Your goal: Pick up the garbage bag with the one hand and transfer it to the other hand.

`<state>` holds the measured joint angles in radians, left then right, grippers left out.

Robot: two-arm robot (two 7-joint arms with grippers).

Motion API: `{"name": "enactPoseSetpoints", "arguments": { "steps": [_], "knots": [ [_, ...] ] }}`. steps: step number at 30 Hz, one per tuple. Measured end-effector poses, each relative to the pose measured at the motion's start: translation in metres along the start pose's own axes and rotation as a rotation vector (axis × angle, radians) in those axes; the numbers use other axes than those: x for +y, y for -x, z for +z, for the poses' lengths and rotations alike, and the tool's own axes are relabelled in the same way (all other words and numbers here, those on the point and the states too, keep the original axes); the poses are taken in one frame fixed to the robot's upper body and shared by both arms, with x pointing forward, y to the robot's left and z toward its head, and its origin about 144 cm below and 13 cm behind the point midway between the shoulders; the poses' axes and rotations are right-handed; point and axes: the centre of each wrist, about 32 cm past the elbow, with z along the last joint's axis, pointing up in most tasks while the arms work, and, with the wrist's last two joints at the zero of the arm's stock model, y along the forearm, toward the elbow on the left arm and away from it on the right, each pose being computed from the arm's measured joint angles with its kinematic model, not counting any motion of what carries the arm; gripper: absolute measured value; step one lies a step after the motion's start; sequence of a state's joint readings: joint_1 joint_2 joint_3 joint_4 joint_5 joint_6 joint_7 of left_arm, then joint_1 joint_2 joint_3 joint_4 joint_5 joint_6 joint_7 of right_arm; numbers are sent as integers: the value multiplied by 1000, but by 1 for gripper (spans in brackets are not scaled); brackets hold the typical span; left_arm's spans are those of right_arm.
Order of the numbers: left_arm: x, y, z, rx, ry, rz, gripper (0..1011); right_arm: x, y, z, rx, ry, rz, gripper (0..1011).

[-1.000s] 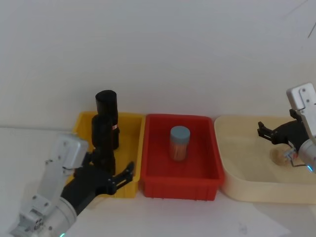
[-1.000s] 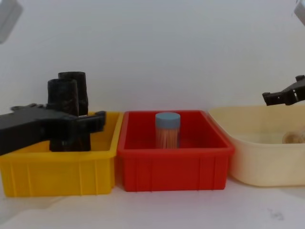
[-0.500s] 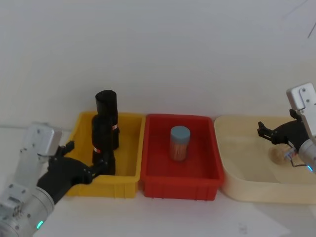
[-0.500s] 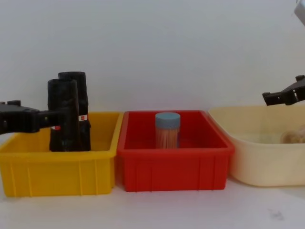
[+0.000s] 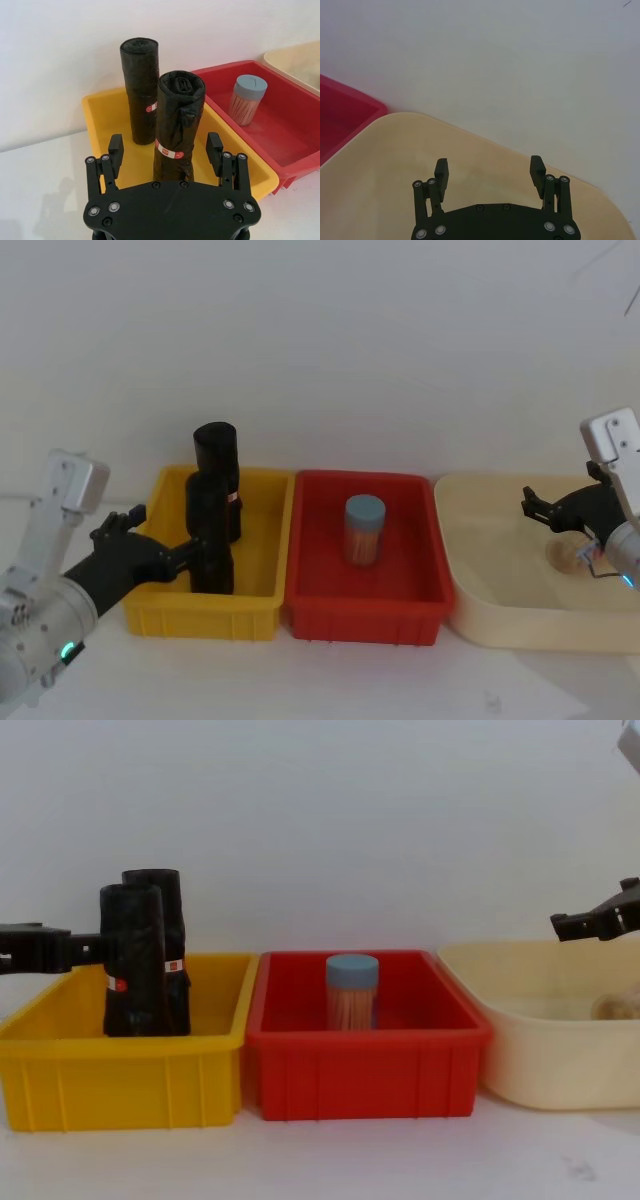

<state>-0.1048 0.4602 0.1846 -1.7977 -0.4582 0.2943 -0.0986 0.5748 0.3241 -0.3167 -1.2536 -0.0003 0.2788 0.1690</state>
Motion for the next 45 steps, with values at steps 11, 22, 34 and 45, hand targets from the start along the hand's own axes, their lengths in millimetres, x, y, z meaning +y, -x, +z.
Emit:
{"name": "enactPoseSetpoints", "arguments": {
  "steps": [11,22,34,45],
  "knots": [
    [-32,-23,11,21,-42,-113,1000,0,0,0,0,0,0,999],
    [-61,-30,17,16,-102,-214,1000,0,0,0,0,0,0,999],
    [-76,-33,22,11,-137,-266,744,0,0,0,0,0,0,999],
    [-81,-34,23,9,-149,-283,499,0,0,0,0,0,0,999]
  ]
}}
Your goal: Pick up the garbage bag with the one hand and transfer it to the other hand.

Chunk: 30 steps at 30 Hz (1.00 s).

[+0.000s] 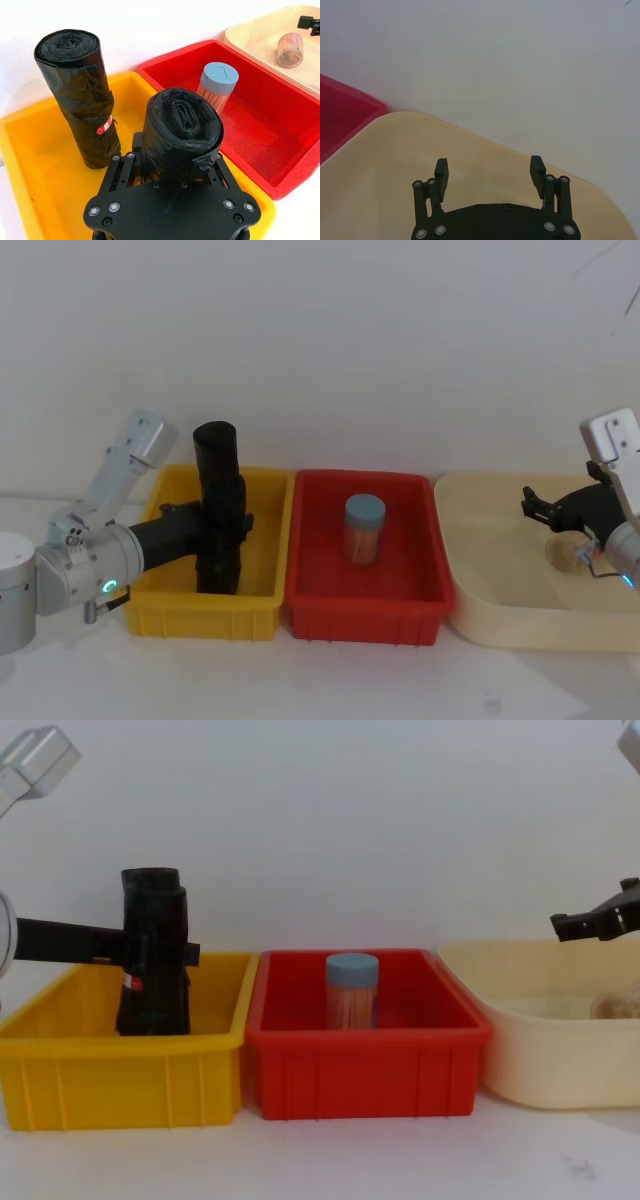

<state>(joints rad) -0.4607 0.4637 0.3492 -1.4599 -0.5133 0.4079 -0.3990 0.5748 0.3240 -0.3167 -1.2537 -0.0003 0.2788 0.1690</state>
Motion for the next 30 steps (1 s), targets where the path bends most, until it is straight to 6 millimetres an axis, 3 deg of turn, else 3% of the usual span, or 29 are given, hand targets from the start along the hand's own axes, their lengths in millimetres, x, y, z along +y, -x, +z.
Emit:
{"name": "enactPoseSetpoints", "arguments": {
  "steps": [10,22,30],
  "knots": [
    [0,1,4,-12,22,6,430,0,0,0,0,0,0,999],
    [-2,3,38,-57,142,-20,371,0,0,0,0,0,0,999],
    [-18,5,58,-70,203,-103,371,0,0,0,0,0,0,999]
  ]
}}
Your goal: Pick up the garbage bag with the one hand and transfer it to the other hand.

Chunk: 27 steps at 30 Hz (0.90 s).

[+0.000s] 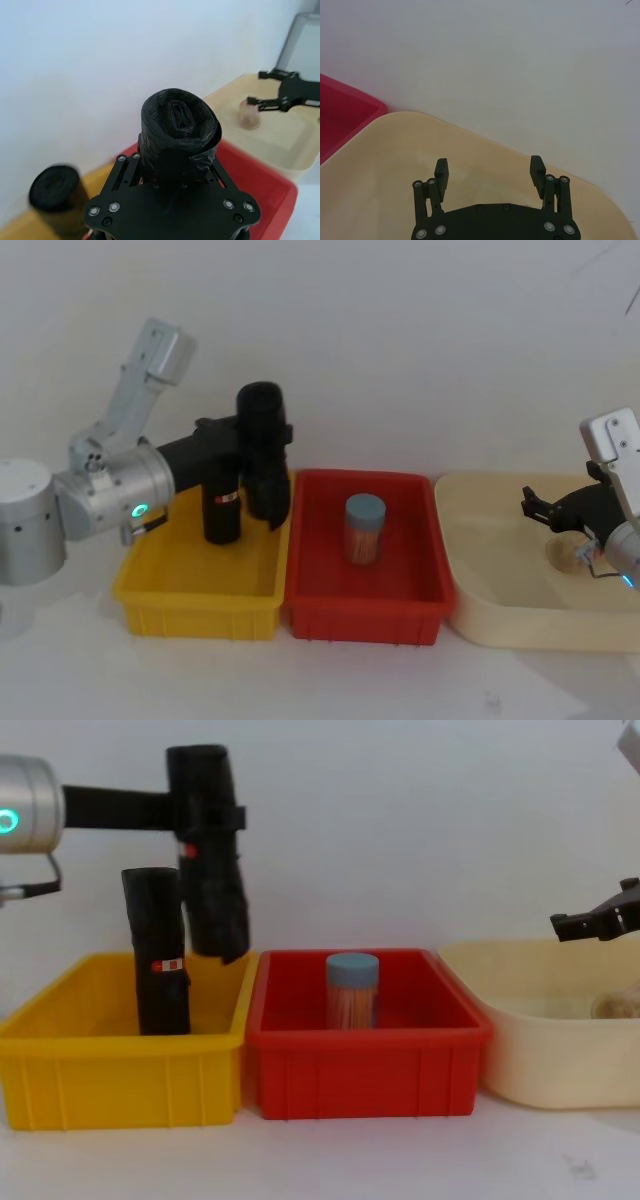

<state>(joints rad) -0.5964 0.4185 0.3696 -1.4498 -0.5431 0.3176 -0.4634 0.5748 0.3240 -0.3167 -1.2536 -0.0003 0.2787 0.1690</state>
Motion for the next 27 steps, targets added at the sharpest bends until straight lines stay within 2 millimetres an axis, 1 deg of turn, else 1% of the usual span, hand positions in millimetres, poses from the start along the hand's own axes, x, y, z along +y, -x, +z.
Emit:
{"name": "enactPoseSetpoints", "arguments": {
  "steps": [4,8,13,17,27],
  "knots": [
    [-13,-1,4,6,19,-42,371,0,0,0,0,0,0,999],
    [-29,-1,1,24,21,-88,371,0,0,0,0,0,0,999],
    [-43,-1,-1,36,24,-125,371,0,0,0,0,0,0,999],
    [-53,-1,-3,42,25,-150,371,0,0,0,0,0,0,999],
    [-64,0,-4,49,26,-179,371,-4,-1,3,6,-23,37,999]
  ]
}}
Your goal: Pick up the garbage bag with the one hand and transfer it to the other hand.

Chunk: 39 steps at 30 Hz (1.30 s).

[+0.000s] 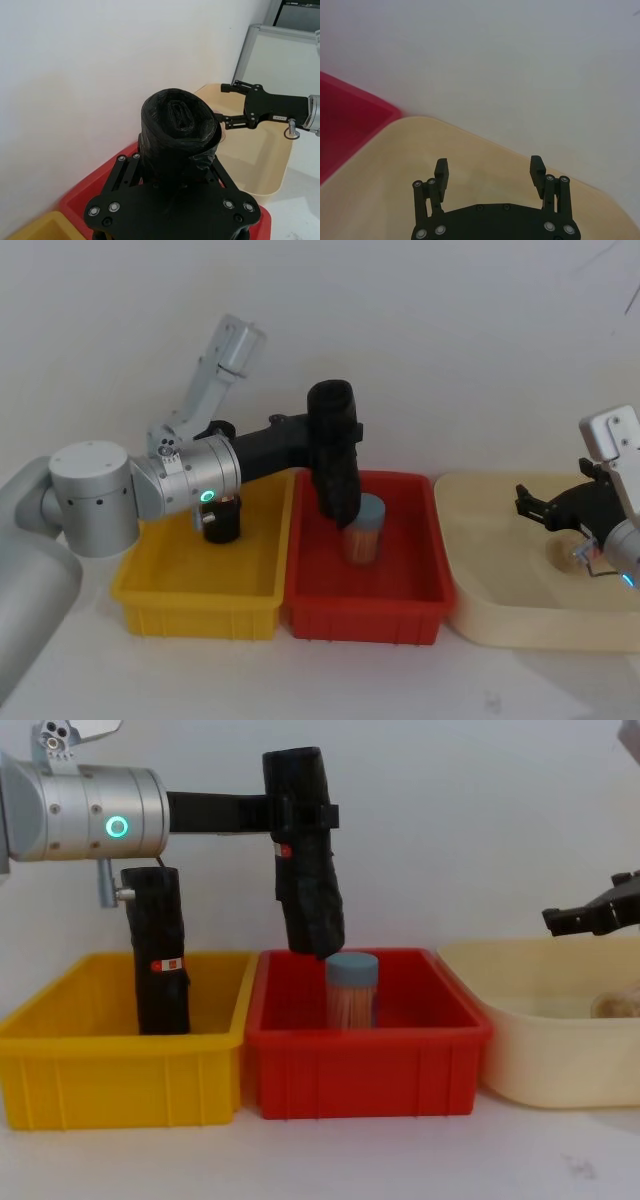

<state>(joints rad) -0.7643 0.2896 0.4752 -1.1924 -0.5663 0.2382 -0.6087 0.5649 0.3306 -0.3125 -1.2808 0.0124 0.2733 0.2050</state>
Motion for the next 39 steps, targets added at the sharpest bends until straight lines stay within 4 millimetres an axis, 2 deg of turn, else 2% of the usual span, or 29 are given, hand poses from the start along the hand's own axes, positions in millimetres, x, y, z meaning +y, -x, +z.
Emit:
{"name": "enactPoseSetpoints", "arguments": {
  "steps": [16,26,39],
  "knots": [
    [-7,-1,-1,3,0,-19,371,-15,3,14,87,-61,150,999],
    [-10,-2,-1,-5,23,-15,371,-13,16,18,162,-22,207,999],
    [-30,-10,-2,-20,71,-29,371,-8,31,21,216,2,231,999]
  ]
}}
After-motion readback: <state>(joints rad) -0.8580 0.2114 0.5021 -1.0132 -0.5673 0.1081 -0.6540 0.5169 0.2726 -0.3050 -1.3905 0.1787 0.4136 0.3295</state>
